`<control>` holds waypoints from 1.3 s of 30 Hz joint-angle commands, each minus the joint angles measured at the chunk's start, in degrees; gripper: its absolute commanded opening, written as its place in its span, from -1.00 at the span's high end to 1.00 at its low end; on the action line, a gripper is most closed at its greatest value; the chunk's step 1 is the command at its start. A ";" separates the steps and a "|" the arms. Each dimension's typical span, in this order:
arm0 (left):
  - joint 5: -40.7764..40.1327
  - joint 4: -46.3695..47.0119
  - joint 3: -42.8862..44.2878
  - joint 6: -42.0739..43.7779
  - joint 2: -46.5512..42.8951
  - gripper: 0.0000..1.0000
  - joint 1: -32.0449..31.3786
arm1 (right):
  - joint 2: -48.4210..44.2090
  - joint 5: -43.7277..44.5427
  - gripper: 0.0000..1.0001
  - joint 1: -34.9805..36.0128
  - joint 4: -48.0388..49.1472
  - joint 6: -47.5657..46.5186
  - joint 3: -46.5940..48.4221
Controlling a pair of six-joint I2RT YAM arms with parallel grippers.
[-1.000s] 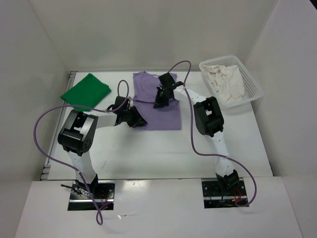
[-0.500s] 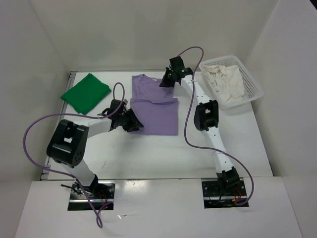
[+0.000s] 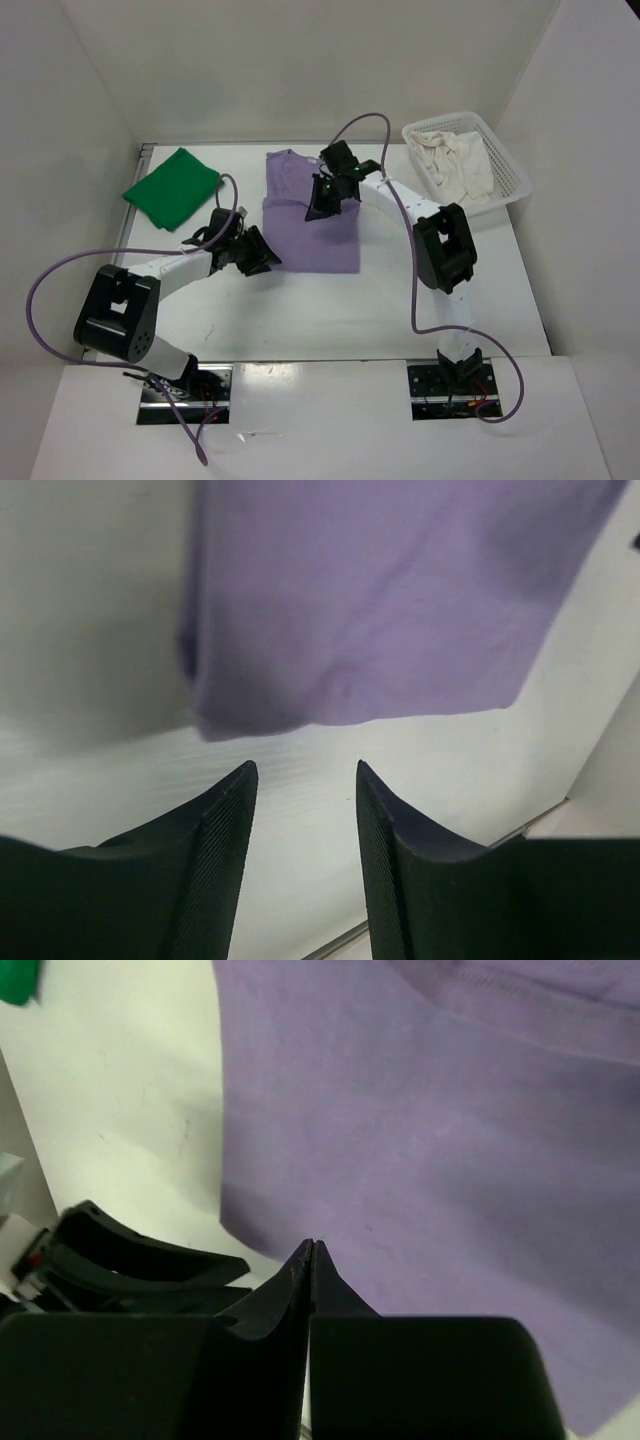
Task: Fold and stack the t-shirts
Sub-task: Fold the folded rectangular tshirt in 1/3 of the way, then grab one side of the 2/3 rectangular tshirt with both arms
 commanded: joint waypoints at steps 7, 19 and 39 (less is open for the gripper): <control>0.06 1.19 -1.61 1.09 0.20 -0.09 3.96 | 10.25 -2.65 1.00 -4.20 10.26 -1.06 3.99; -0.82 -0.38 -1.26 1.08 -0.15 -0.16 3.97 | 25.91 1.04 1.00 -8.77 0.07 -1.59 31.59; 1.64 2.69 -0.11 1.08 8.19 0.01 6.43 | -27.95 0.61 0.07 -12.63 22.11 7.10 -46.25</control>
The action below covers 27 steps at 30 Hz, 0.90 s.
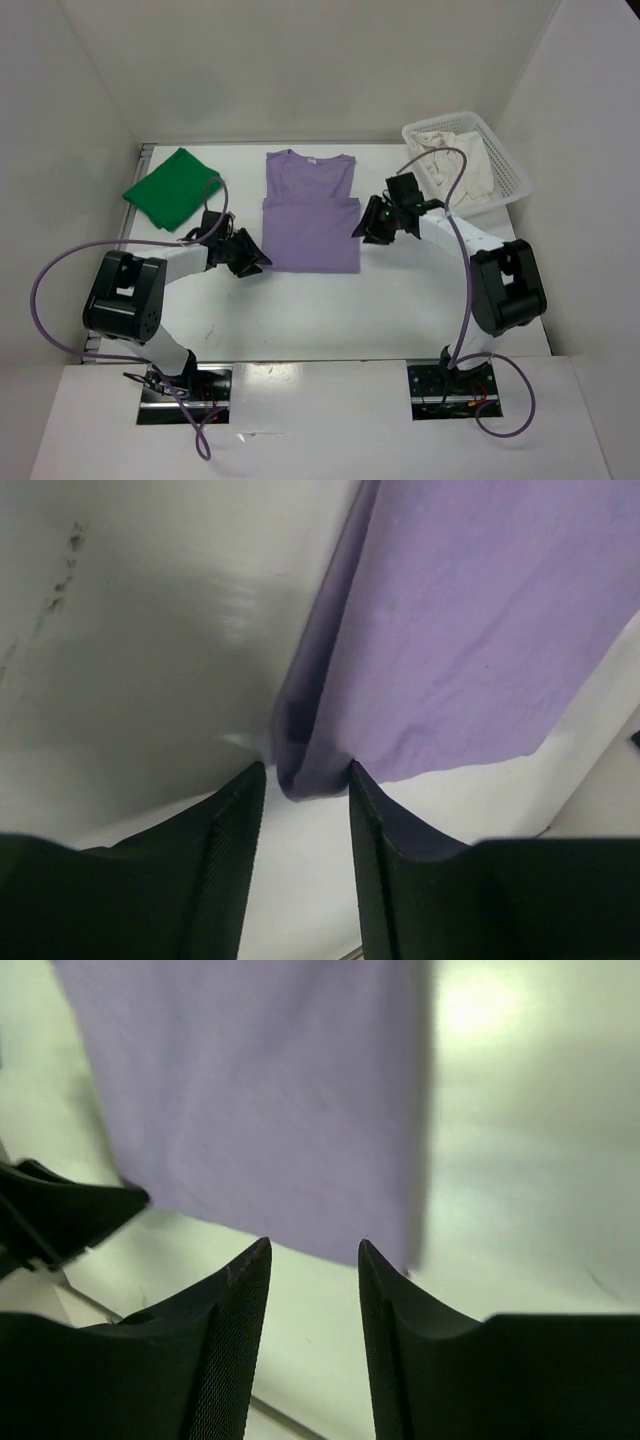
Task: Fold and stack the t-shirts
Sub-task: Grab one side of the 2/3 rectangular tshirt with both arms
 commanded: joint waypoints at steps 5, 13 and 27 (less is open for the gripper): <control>-0.63 1.52 1.20 1.30 3.97 0.22 0.09 | -1.67 -3.25 -0.03 -2.15 10.28 6.86 -13.41; -1.78 0.99 0.67 0.77 2.65 0.41 0.09 | 2.10 -6.86 -0.10 -2.15 19.25 10.03 -18.17; -1.25 -1.38 -0.91 2.35 0.28 0.89 0.09 | 4.23 -6.87 0.76 0.48 18.91 12.75 -19.93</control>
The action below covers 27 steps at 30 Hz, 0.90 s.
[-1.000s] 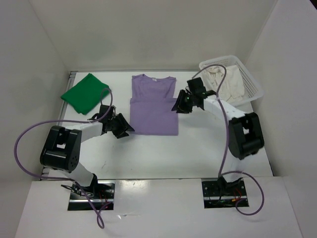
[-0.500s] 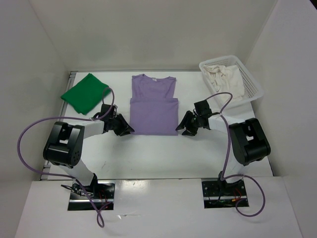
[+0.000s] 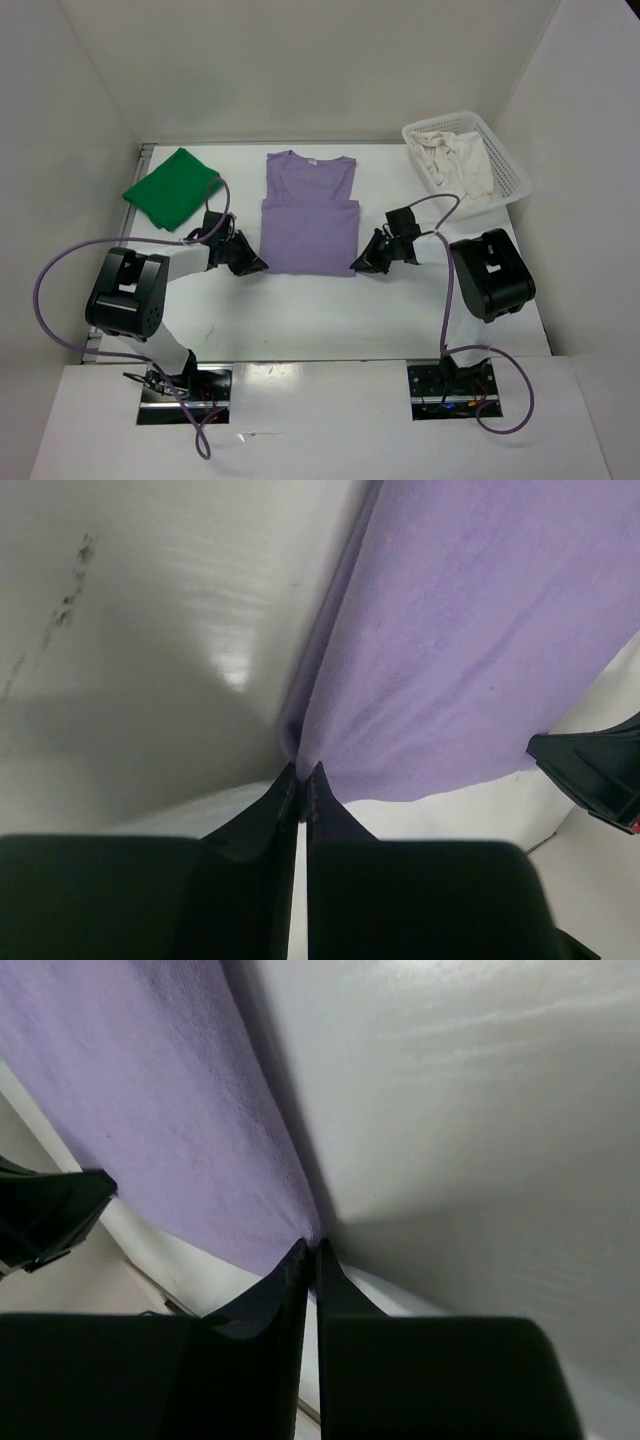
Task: Fold and stack the t-shirts
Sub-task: Grab one side of the 2/3 rectangular tshirt with both arms, then fold the long partially folded tshirt into a neat square
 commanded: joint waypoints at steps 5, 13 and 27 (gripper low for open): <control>-0.27 -7.37 -4.04 3.34 -5.99 1.00 0.09 | -4.81 4.56 0.99 3.97 -3.44 0.93 -3.84; 9.14 -34.53 -2.82 6.60 -29.29 1.00 0.09 | -33.74 9.04 0.99 11.09 -23.91 6.20 -8.70; 4.76 -22.68 29.68 7.74 -1.47 1.00 6.51 | 1.48 5.87 0.99 -3.75 -24.97 -10.05 34.43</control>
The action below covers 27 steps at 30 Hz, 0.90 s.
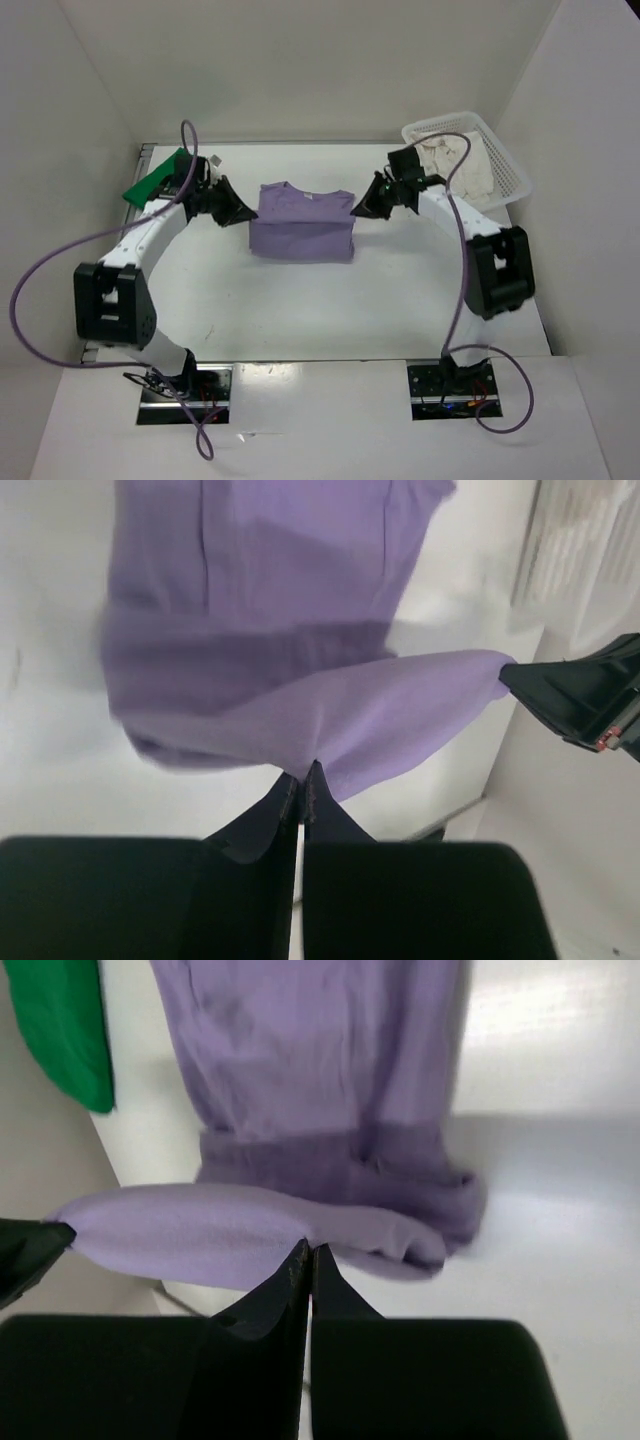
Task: Fold and stack the t-shirts
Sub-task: Fold the long partially folded tshirt into a neat square
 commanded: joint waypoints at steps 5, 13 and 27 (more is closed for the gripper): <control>-4.74 7.14 14.85 -1.53 16.62 1.00 0.58 | 19.86 0.51 0.99 -5.80 -3.52 -5.89 24.62; -9.40 10.03 30.33 -3.12 32.36 1.00 0.58 | 36.94 -1.86 0.99 -6.95 -7.12 -7.12 46.14; -16.61 14.97 42.90 -10.42 43.80 -0.19 6.38 | 69.12 -7.66 -0.08 -6.95 -24.26 -2.19 107.24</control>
